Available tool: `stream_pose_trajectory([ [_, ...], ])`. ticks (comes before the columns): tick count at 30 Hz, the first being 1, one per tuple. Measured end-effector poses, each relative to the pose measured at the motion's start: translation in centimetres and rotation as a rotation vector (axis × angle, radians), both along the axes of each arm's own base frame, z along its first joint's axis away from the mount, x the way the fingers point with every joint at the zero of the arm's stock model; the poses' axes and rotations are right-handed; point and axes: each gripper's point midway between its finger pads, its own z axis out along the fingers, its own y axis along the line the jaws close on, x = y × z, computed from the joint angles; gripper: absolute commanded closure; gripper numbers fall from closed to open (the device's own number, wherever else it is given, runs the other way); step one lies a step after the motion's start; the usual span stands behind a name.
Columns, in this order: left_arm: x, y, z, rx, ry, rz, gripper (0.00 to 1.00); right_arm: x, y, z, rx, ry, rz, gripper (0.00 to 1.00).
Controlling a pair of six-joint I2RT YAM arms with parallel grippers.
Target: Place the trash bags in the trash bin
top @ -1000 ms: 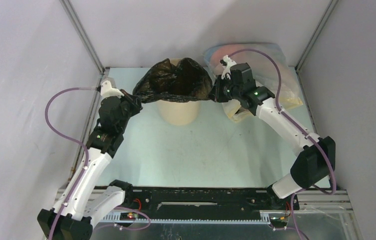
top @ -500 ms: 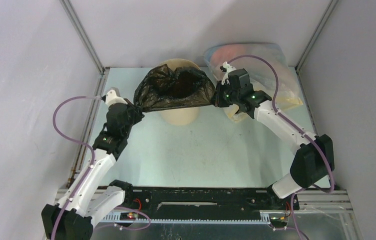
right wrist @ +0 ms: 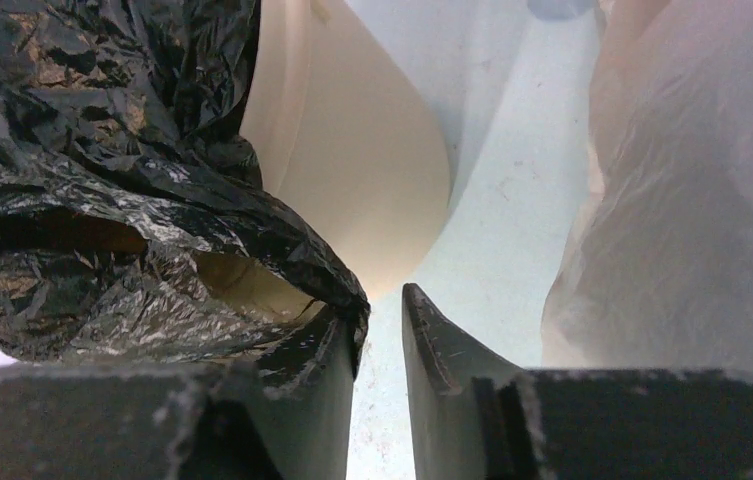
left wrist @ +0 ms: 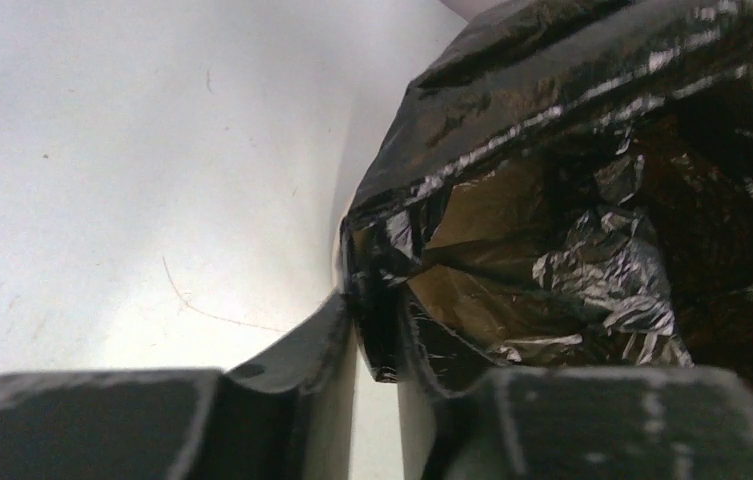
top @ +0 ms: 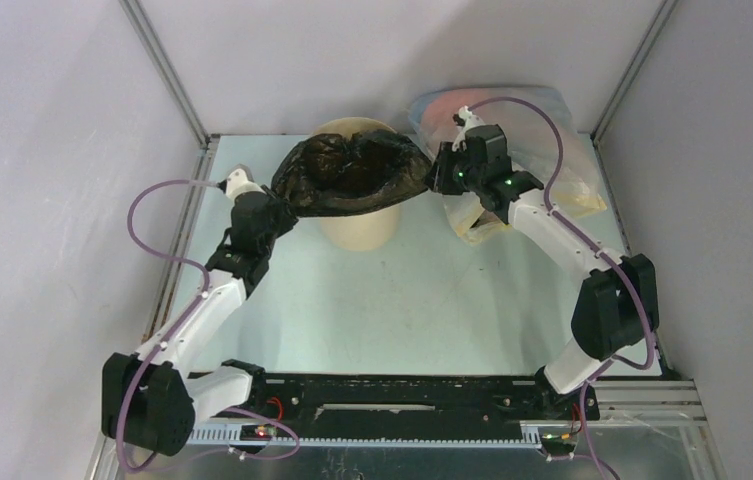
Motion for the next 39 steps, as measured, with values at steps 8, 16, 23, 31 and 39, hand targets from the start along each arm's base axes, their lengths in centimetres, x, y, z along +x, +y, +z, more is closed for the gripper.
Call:
stream_pose_trajectory([
  [8, 0.9, 0.9, 2.3, 0.027, -0.043, 0.045, 0.53, 0.7, 0.4, 0.9, -0.025, -0.051, 0.05, 0.44],
  [16, -0.7, 2.2, 5.2, 0.052, -0.105, 0.082, 0.21, 0.0, 0.4, 2.8, -0.085, -0.148, 0.105, 0.3],
  [23, -1.7, 3.3, 5.6, 0.099, -0.097, 0.104, 0.13, -0.3, 0.2, 5.8, -0.103, -0.237, 0.124, 0.26],
  [31, -0.8, 1.2, 10.3, 0.245, -0.194, -0.09, 0.12, 1.4, 1.7, 13.2, -0.122, -0.399, 0.19, 0.37],
  [39, 1.3, 0.1, 14.1, 0.408, -0.254, -0.203, 0.0, 1.5, 4.5, 12.2, -0.22, -0.422, 0.345, 0.37],
])
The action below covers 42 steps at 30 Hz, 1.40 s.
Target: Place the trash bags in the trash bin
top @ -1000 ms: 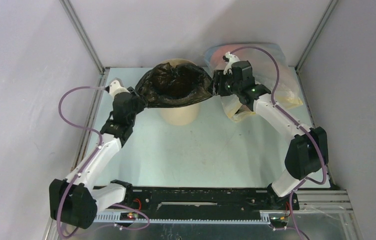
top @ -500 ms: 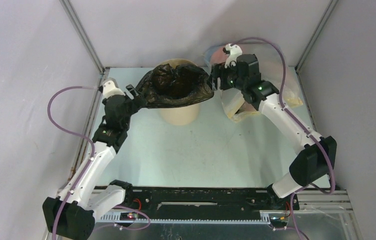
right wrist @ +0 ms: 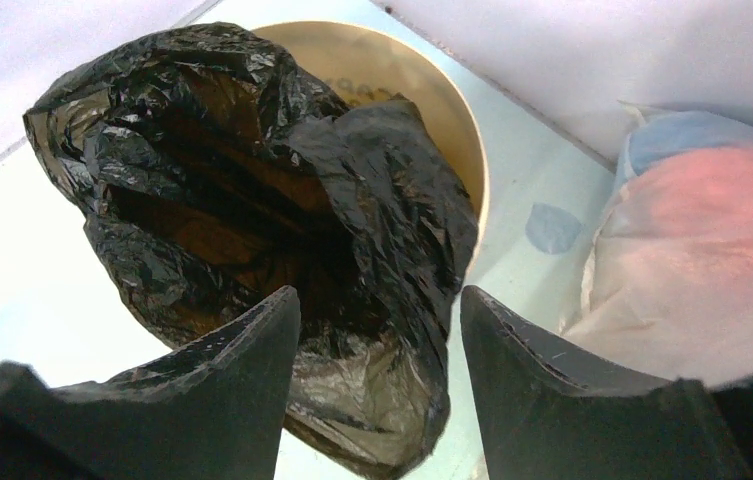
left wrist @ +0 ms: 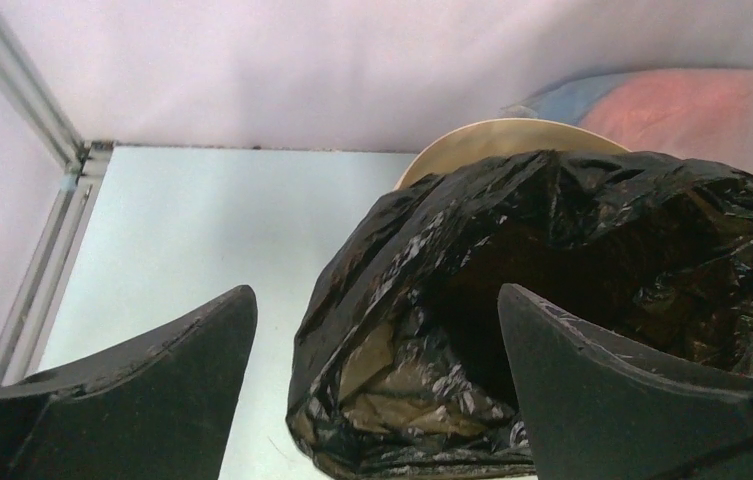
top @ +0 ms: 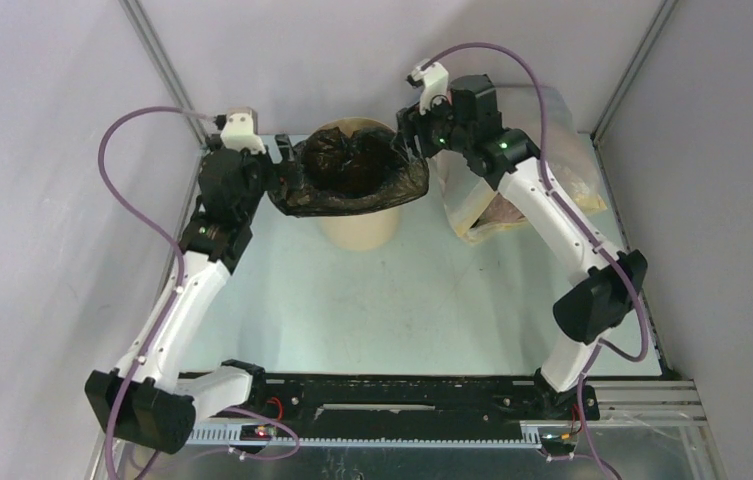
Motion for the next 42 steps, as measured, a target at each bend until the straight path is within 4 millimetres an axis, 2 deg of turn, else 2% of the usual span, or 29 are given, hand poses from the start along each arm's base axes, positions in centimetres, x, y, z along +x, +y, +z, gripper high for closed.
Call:
stream_pose_trajectory([
  [3, 1.1, -0.9, 0.7, 0.047, 0.008, -0.051, 0.01, 0.3, 1.0, -0.8, -0.046, -0.001, 0.035, 0.42],
  [4, 1.5, -1.2, 0.7, 0.064, 0.011, -0.07, 0.04, 0.4, 1.4, -1.1, -0.06, 0.0, 0.045, 0.43],
  [9, 2.7, -2.5, 0.1, 0.13, 0.045, -0.15, 0.12, 0.6, 2.3, -1.7, -0.101, -0.008, 0.071, 0.45],
  [22, 4.6, -4.5, -1.3, 0.203, 0.107, -0.273, 0.14, 1.7, 2.6, -1.9, -0.139, -0.028, 0.056, 0.57],
  [25, 4.9, -4.5, -1.4, 0.216, 0.112, -0.275, 0.19, 2.0, 2.6, -2.4, -0.146, -0.02, 0.054, 0.57],
  [29, 5.3, -4.5, -1.5, 0.227, 0.121, -0.276, 0.38, 2.1, 2.7, -3.0, -0.151, -0.011, 0.055, 0.59],
  [31, 5.5, -4.5, -1.8, 0.237, 0.129, -0.278, 0.39, 2.2, 2.8, -3.1, -0.152, -0.01, 0.056, 0.64],
  [37, 6.2, -4.6, -2.7, 0.257, 0.154, -0.285, 0.36, 2.3, 2.9, -2.9, -0.147, -0.01, 0.054, 0.67],
  [42, 6.5, -4.6, -3.7, 0.264, 0.181, -0.286, 0.5, 2.4, 2.9, -2.9, -0.142, -0.01, 0.051, 0.8],
])
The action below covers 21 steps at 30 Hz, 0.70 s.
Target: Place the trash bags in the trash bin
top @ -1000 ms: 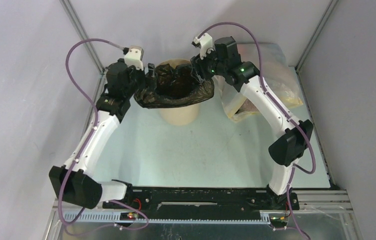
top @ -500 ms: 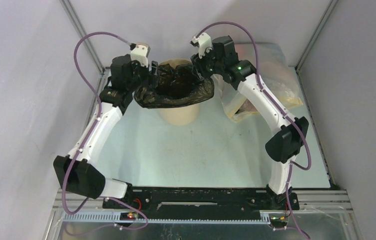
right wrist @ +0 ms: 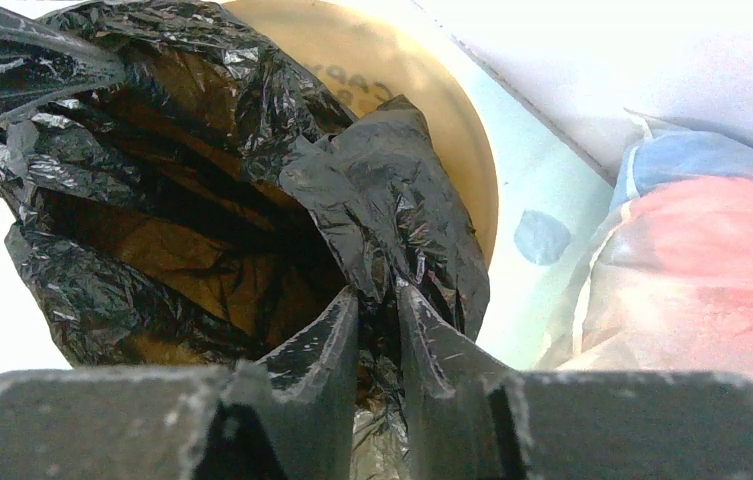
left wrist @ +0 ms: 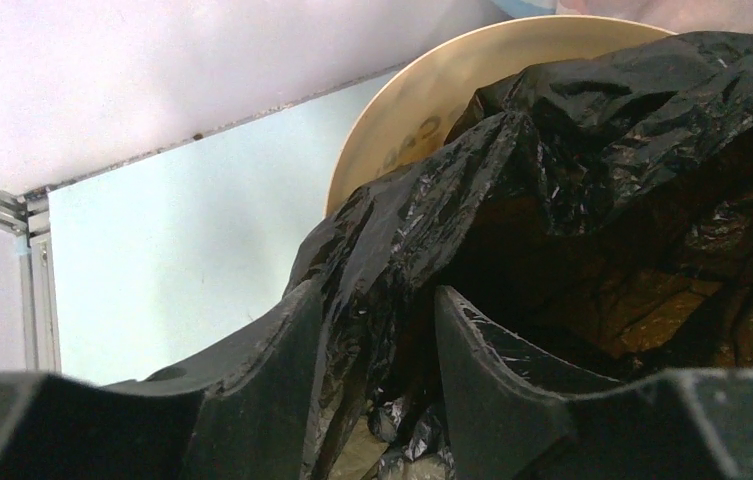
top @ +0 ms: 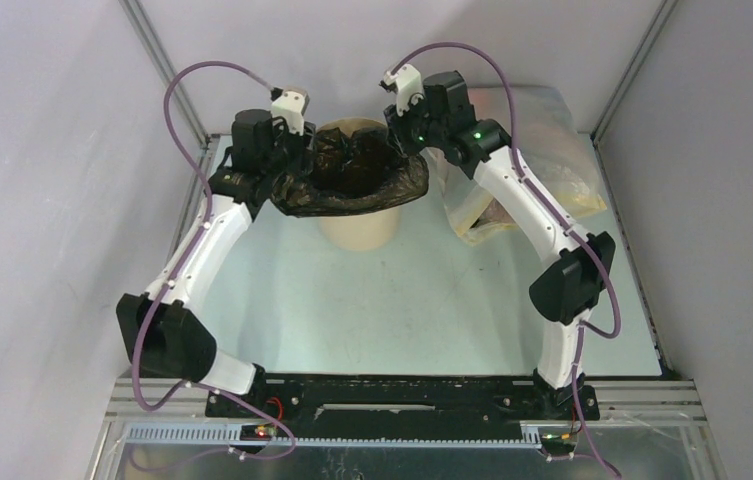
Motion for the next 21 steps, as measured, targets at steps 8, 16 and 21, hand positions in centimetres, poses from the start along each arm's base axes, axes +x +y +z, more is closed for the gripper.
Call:
stream_pose_trajectory([
  [8, 1.3, 0.7, 0.2, 0.034, -0.004, 0.045, 1.0, 0.5, 0.0, -0.2, 0.013, 0.01, -0.013, 1.0],
  [16, 2.1, 1.7, 0.9, 0.037, -0.019, 0.112, 1.0, 2.6, -1.5, 0.3, 0.087, 0.044, -0.078, 1.0],
  [21, 3.1, 2.8, 1.1, 0.007, -0.013, 0.163, 1.0, 4.8, -4.1, -0.4, 0.152, 0.104, -0.155, 1.0],
])
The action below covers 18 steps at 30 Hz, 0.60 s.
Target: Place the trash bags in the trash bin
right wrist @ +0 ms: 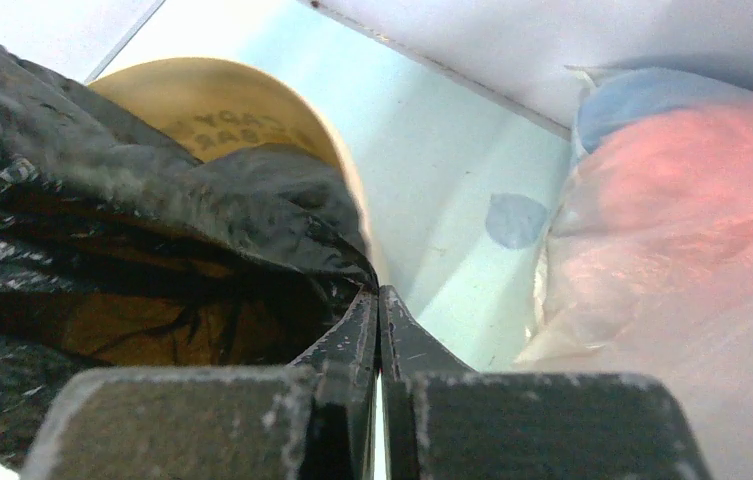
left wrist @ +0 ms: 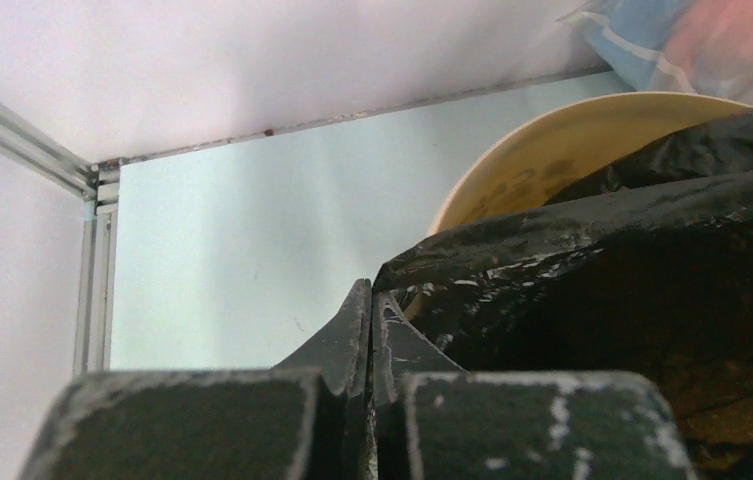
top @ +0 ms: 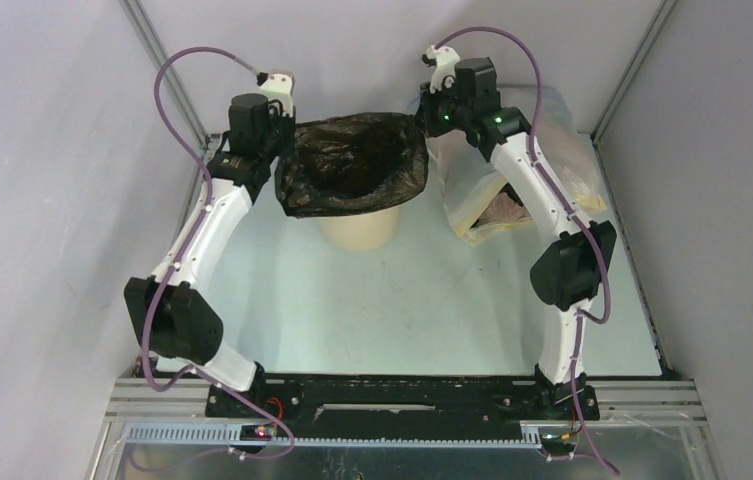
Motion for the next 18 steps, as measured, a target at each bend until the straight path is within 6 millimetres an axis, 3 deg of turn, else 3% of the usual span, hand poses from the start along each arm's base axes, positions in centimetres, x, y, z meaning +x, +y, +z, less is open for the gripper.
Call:
stream_pose_trajectory([
  [4, 0.7, 1.4, -0.9, -0.017, 0.022, 0.04, 1.0, 1.3, -1.2, -0.9, 0.03, 0.039, -0.041, 1.0],
  [8, 1.3, 1.9, -2.2, -0.025, 0.051, 0.057, 1.0, 2.0, -1.0, -1.7, 0.068, 0.073, -0.049, 1.0],
  [13, 2.1, 2.0, -3.9, -0.035, 0.086, 0.048, 0.99, 3.2, -0.7, -2.4, 0.108, 0.102, -0.05, 1.0],
  [18, 3.5, 1.4, -4.0, -0.054, 0.084, 0.034, 0.97, 4.4, -1.0, -2.9, 0.131, 0.114, -0.061, 1.0],
])
